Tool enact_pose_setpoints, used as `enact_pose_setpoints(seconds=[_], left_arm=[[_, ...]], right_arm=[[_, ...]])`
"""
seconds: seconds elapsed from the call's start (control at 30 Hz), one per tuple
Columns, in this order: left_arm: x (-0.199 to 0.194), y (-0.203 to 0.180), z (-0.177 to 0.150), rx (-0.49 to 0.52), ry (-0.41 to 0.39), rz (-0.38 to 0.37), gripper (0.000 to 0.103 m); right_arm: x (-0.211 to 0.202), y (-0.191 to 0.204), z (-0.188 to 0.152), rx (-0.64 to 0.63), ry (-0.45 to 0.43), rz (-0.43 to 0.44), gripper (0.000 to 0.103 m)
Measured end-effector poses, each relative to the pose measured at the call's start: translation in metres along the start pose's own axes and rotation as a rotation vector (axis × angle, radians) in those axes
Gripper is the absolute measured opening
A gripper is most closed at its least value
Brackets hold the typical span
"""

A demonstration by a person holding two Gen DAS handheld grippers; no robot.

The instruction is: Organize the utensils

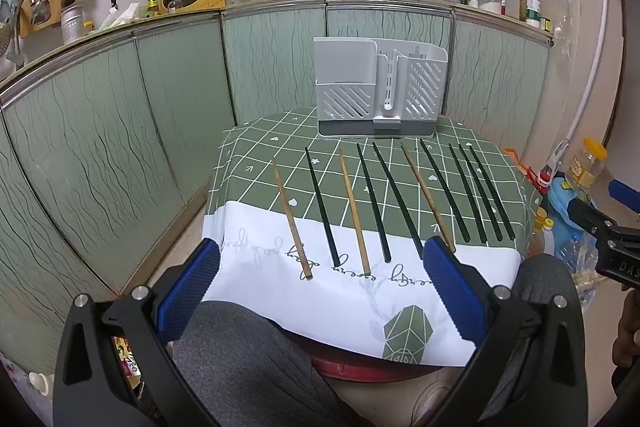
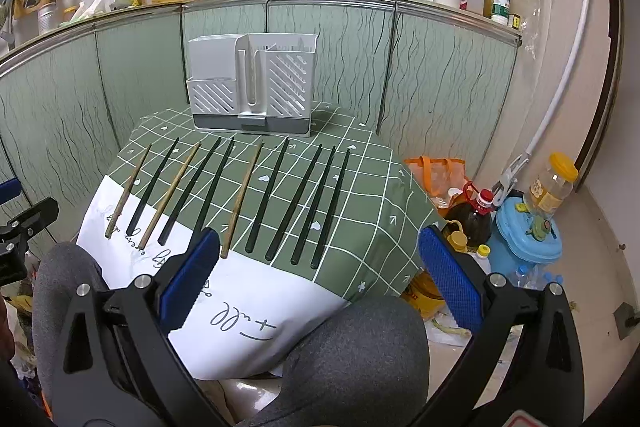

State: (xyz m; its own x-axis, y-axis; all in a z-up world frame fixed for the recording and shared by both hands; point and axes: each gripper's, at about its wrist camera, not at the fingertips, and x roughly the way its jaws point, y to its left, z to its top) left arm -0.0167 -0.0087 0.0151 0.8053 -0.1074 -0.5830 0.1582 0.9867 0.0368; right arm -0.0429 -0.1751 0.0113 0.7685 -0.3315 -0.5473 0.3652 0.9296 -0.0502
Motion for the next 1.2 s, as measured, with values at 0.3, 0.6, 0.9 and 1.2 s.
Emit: enact_pose_setpoints(seconds=[0.3,0.6,0.9,1.2], left_arm=[[0.0,-0.001,-0.001,0.002,0.0,-0.002,0.099],[0.007,0.002,0.0,-0.014,0.043,-0.032,0.099],[0.029,0.016,0.001,-0.054,0.118,-0.061,0.099],[0.056,0.027,-0.003,-0.078,0.166,-0.082,0.099]], right_arm=[[0.001,0.0,0.0,-0.001,0.002,-0.001,0.096],[0.008,-0.002,-0.003,-0.008,0.028,-0.015,0.096],[0.029,-0.012,-0.007,0.004,0.086,-0.017,0.096],[0.061,-0.026,-0.012,0.025,0.15,0.011,0.096]])
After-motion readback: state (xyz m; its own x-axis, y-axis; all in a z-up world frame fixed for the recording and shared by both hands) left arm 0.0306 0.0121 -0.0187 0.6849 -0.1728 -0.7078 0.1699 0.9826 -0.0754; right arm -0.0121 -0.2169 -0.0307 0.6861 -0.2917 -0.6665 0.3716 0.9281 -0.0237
